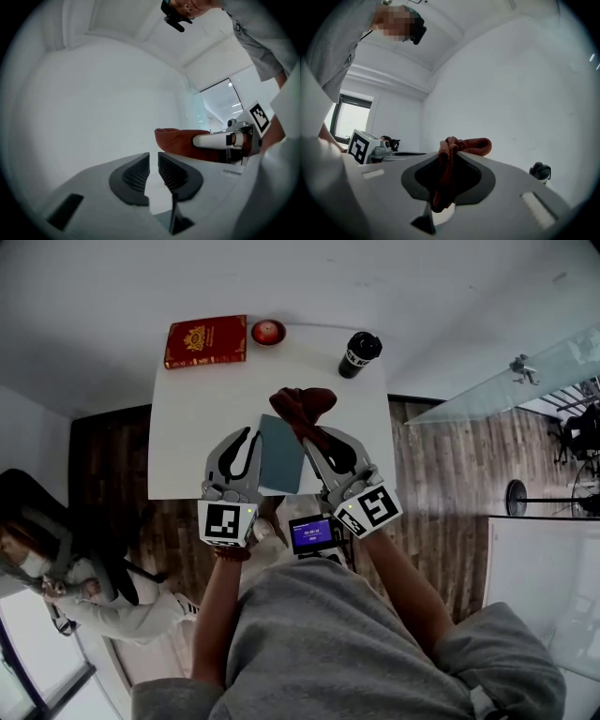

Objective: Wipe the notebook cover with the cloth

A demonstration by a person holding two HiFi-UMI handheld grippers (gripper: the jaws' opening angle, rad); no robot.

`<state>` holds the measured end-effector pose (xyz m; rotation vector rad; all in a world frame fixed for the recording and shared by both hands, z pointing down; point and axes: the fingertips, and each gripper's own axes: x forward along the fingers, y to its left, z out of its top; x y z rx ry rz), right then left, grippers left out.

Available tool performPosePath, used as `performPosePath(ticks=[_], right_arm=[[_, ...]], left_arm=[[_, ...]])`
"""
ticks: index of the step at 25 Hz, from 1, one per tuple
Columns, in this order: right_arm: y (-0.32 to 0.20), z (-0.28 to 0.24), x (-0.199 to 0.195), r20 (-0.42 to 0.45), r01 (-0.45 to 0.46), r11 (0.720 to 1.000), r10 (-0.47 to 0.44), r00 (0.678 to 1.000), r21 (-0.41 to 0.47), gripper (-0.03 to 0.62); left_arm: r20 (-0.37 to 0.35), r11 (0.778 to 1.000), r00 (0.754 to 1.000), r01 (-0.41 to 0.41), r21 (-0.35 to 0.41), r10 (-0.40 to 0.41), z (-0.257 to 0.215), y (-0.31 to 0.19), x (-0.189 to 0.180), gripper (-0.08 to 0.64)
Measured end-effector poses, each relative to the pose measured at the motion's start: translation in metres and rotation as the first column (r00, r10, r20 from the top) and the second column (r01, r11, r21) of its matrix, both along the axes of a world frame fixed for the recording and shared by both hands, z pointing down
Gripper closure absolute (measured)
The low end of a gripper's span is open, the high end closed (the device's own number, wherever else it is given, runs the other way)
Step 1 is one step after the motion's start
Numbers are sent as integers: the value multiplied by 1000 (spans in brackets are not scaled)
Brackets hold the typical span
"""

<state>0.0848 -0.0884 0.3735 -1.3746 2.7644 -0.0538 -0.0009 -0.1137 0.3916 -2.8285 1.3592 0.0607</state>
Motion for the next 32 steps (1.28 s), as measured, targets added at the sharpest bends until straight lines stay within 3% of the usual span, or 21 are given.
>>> performPosePath(ticks=[4,9,32], right_arm=[[0,-5,-2,-36,-48,998,49,998,33,531],[2,1,4,-48,-84,996,85,995,17,538],[15,6,2,-71,-66,998,67,995,13,538]], left_arm=[[-2,999,999,41,34,-41,-12,-1,0,560],[8,998,999,40,47,-41,-10,3,2,558],[26,999,999,20,27,-21,-2,20,6,557]])
